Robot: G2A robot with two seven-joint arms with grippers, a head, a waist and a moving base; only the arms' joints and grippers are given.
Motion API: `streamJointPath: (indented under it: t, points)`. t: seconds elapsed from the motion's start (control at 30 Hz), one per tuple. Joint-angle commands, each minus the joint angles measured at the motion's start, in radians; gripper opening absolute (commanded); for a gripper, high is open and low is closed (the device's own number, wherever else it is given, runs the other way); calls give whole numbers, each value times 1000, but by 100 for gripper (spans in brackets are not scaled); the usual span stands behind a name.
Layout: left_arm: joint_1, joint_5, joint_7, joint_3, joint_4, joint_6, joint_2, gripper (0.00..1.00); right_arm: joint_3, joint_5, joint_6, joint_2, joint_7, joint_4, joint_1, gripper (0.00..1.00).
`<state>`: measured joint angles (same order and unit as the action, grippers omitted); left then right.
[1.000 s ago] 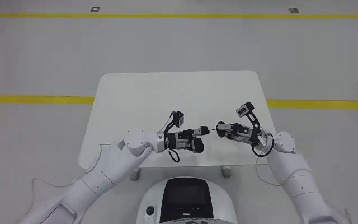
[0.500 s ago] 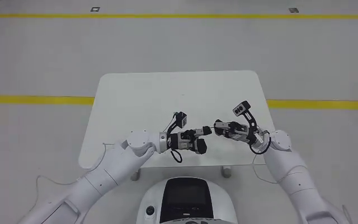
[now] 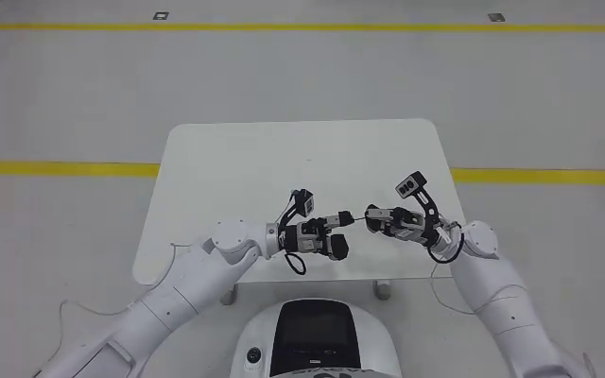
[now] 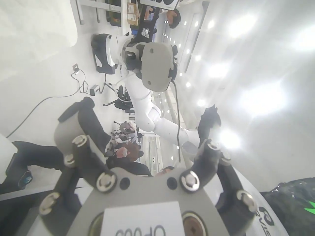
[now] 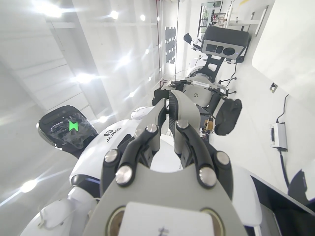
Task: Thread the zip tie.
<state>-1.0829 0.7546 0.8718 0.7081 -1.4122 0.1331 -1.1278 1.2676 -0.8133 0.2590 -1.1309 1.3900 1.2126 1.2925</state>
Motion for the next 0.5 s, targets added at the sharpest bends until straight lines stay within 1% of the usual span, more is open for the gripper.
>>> streamJointPath:
  t: [0.0,0.07,0.27,0.33,0.47]
  points:
    - [-1,14,12,5,6,33,-3,100,-9,-10,-8,1,0,0,-4,0]
    - [-1,14,12,5,6,33,-3,100,-6,-2,17,3,0,-1,-9,0]
    - [-1,14,12,5,6,33,-3,100,-6,-1,16,3,-7,1,-8,0]
    - [-8,6,-14,5,-7,31,-4,100,-4,9,9,4,-33,18,2,0]
    - [-13,4,-10,13,-10,23,-3,100,16,12,-4,11,-22,29,18,0]
